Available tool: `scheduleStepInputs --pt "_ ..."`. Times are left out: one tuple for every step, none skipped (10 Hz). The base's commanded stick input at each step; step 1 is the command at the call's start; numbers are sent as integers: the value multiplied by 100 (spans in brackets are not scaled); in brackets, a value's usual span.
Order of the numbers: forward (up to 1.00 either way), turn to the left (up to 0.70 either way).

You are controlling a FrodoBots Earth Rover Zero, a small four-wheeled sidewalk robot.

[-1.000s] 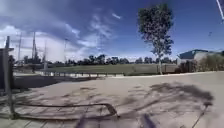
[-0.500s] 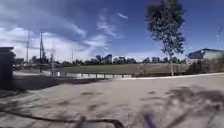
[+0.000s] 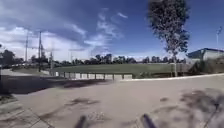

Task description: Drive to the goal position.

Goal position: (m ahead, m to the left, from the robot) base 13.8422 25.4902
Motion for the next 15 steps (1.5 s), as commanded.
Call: scheduleStepInputs --pt "100 0" --pt "100 0" --pt "100 26" --pt "100 40" --pt "100 40" --pt "100 40" --pt "100 40" --pt "100 40" --pt "100 40" --pt "100 40" --pt "100 40" --pt "100 40" --pt "100 40" --pt "100 40" --pt "100 40"
